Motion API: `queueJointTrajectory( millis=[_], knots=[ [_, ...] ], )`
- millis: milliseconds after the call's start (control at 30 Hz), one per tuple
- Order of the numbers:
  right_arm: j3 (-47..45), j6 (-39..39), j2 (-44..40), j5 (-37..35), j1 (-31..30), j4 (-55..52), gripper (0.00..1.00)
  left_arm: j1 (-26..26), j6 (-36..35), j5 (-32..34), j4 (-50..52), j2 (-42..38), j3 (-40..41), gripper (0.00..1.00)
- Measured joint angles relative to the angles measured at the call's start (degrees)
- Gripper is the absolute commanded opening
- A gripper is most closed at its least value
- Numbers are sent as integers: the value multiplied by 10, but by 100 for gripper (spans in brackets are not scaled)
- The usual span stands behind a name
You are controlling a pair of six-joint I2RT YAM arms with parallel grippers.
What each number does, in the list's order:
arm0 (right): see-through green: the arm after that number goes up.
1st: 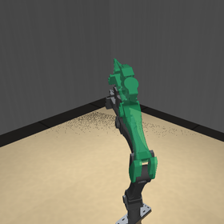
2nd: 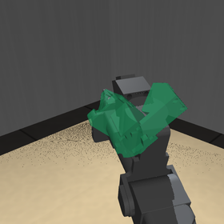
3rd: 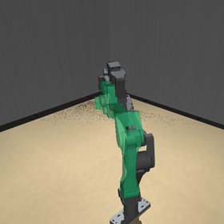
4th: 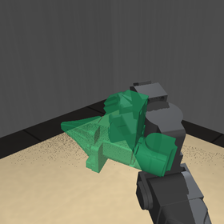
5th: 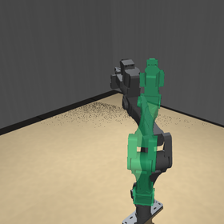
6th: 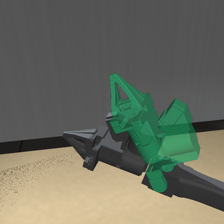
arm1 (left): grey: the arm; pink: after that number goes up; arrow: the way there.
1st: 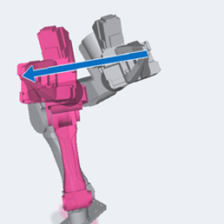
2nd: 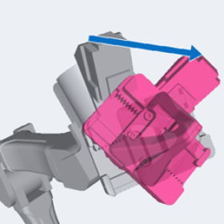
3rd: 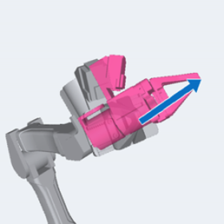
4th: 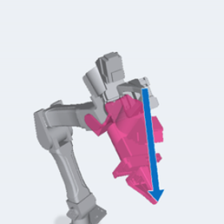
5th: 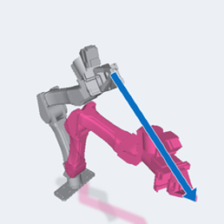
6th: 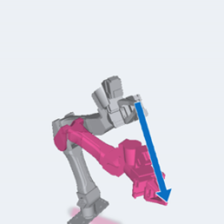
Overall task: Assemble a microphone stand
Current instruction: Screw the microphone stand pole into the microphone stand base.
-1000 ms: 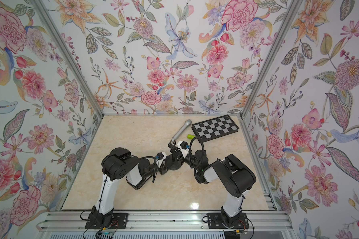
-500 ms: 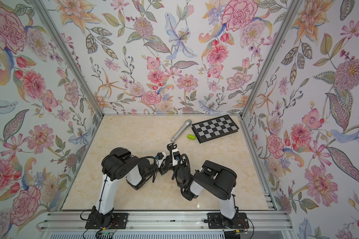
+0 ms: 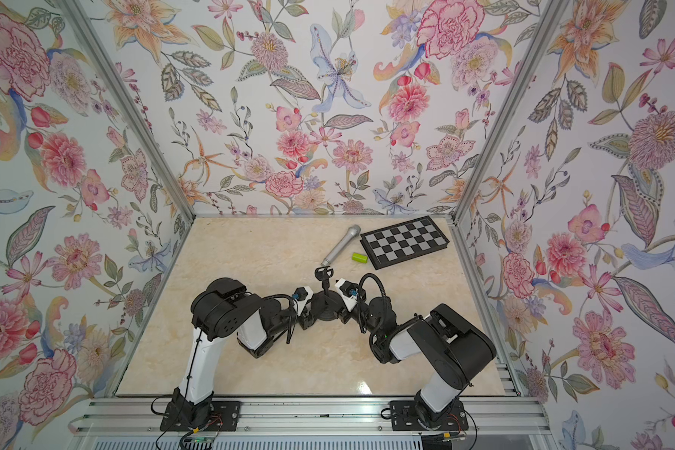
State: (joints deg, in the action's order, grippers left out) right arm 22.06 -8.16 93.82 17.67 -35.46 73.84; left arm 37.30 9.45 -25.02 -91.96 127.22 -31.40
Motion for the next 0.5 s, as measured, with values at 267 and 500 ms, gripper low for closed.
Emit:
queueJointTrajectory(
  millis=[267, 500],
  knots=[
    [96, 5, 30, 138, 41, -73, 29, 0, 2, 0, 0, 1, 0, 56],
    [92, 44, 45, 96, 29, -48, 0, 0, 4, 0, 0, 2, -2, 56]
  ],
)
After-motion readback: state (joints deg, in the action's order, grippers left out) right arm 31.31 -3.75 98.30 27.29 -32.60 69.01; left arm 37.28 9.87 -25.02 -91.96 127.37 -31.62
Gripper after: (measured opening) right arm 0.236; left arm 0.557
